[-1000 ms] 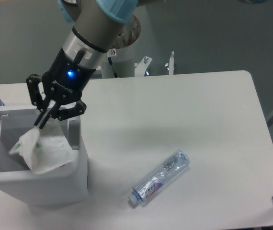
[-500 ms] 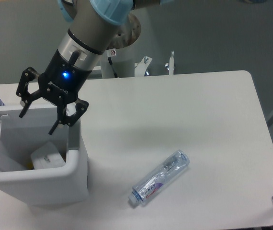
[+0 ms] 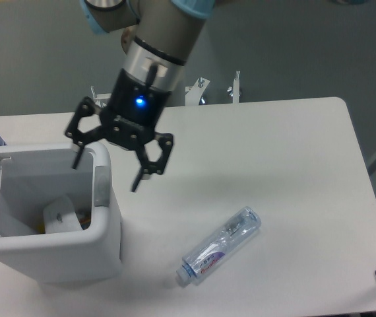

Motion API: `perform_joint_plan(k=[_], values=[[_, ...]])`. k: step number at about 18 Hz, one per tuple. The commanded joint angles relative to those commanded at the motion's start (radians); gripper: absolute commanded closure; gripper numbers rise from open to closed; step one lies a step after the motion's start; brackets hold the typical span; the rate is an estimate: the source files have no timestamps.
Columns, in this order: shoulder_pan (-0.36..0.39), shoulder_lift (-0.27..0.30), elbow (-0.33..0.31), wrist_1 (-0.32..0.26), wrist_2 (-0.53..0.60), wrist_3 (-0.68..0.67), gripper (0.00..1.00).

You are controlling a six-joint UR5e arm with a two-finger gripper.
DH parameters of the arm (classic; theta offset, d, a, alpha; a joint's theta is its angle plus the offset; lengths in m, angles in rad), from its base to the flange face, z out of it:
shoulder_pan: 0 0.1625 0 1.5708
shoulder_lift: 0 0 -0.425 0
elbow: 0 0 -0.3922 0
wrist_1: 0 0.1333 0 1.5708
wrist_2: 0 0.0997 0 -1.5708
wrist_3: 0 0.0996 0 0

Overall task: Place the trash in the trash can
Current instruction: 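Move the open gripper back over the clear water bottle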

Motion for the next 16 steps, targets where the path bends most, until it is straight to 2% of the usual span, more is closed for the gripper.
perform_joint_plan(k=[5,10,13,16], values=[[0.051,-0.058,0.011,0.048,0.114,0.02,0.0],[0.066,-0.167,0.057,0.058,0.147,0.164,0.0],[0.065,-0.235,0.058,0.072,0.215,0.282,0.0],[0.061,-0.294,0.06,0.088,0.221,0.377,0.0]])
